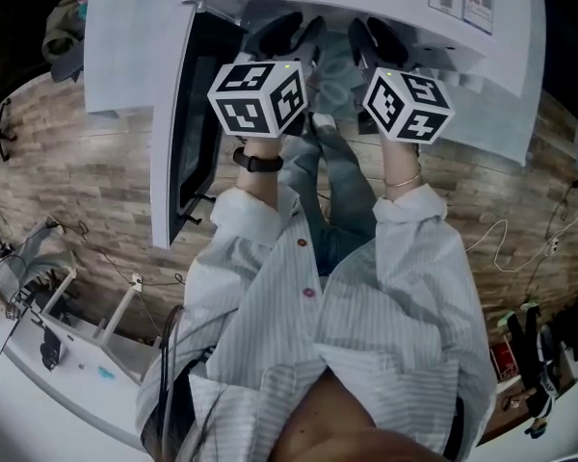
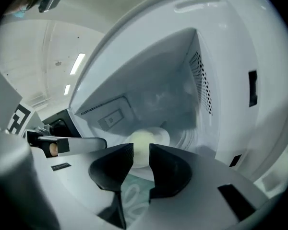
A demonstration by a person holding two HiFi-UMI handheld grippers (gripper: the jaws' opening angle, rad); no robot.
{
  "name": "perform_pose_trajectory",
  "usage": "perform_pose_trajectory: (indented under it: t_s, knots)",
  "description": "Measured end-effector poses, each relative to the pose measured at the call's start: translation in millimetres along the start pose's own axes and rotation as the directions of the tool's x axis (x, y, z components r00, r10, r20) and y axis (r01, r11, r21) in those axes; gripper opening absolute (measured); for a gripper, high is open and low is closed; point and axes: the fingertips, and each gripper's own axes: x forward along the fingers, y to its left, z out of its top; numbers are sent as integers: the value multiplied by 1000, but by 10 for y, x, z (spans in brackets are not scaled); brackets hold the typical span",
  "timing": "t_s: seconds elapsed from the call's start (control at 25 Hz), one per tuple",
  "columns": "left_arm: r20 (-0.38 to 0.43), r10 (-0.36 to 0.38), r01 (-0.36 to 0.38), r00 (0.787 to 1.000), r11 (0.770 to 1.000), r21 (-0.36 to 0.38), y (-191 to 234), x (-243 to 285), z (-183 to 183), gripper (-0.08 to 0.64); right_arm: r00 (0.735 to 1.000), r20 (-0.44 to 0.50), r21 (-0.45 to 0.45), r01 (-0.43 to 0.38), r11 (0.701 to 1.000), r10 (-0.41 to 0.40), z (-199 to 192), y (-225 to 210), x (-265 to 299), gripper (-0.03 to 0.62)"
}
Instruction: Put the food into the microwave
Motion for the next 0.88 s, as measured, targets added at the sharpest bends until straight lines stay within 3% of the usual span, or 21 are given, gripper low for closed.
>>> perform_pose_trajectory:
  t_s: [0.12,0.4,0.88]
  knots:
    - [30,-2,2,1000,1000,14,-106,-168,98,96,999,20,-11,-34,999,35,137,153,-161,83]
    - [80,-33,29,996,998,55,-466,-480,272,48,990,50,-48,-130,990,132,420,517,-543,56]
    - [170,-121,100,978,987,124,-1051,-1010,611,11,946,83,-143,-300,943,314,808,1074,-1136,35]
